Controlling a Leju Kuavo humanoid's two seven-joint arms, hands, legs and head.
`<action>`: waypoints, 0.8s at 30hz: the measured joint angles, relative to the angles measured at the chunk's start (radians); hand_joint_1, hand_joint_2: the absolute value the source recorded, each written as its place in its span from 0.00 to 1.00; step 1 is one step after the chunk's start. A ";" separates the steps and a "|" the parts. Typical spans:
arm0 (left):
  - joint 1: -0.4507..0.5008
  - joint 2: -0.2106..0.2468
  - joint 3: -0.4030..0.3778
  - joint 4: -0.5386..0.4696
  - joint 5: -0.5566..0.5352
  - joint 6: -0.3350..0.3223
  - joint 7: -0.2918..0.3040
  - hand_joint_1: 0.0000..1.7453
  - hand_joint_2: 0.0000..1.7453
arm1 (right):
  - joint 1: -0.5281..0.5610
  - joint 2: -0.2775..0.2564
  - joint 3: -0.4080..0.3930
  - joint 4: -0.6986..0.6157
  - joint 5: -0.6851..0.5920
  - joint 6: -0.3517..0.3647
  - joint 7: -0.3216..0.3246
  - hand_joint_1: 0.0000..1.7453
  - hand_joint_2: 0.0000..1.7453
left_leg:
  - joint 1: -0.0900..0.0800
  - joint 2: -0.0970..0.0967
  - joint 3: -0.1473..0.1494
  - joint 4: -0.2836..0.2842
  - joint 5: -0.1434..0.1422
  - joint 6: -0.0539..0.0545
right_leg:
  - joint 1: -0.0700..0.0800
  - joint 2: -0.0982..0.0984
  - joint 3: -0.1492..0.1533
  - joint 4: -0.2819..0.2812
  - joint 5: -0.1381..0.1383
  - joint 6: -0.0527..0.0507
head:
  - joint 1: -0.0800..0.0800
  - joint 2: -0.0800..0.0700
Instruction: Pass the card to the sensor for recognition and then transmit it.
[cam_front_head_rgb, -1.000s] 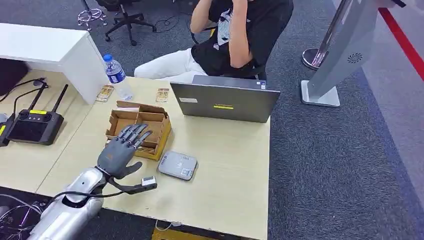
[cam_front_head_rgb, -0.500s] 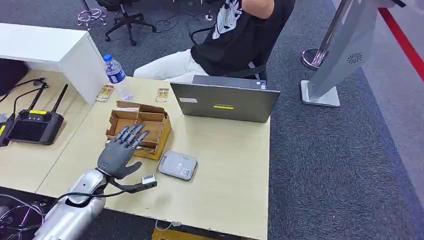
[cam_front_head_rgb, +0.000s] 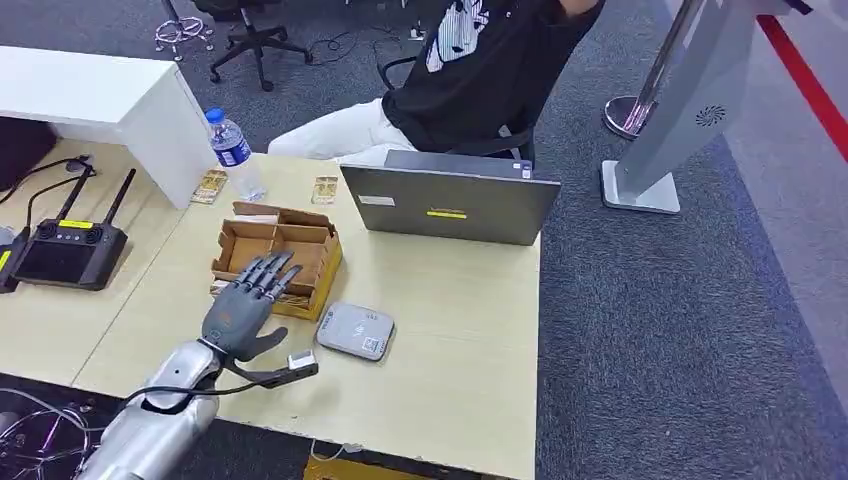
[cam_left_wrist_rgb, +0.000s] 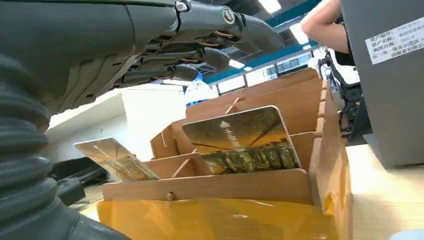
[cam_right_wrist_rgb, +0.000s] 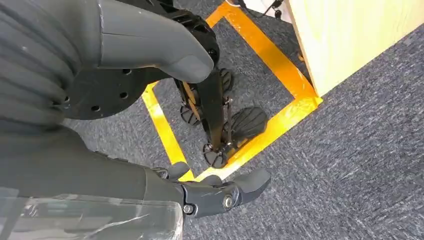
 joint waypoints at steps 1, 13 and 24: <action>-0.001 -0.003 0.000 0.005 0.000 0.001 -0.002 0.00 1.00 | 0.000 0.000 0.000 0.000 0.001 0.000 0.000 0.00 1.00 | 0.000 0.000 0.000 0.000 0.000 0.000 | 0.000 0.000 0.000 0.000 0.000 0.000 | 0.000 0.000; -0.014 -0.041 0.040 0.046 0.004 0.091 -0.032 1.00 1.00 | 0.000 0.000 0.000 0.000 0.022 0.009 -0.006 0.00 1.00 | 0.000 0.000 0.000 0.000 0.000 0.000 | 0.000 0.000 0.000 0.000 0.000 0.000 | 0.000 0.000; -0.160 -0.047 0.050 -0.055 -0.002 0.070 -0.030 1.00 1.00 | -0.003 0.000 0.000 0.000 0.047 0.012 -0.006 0.00 1.00 | 0.000 0.000 0.000 0.000 0.001 0.000 | 0.000 0.000 0.000 0.000 0.001 0.000 | 0.000 0.000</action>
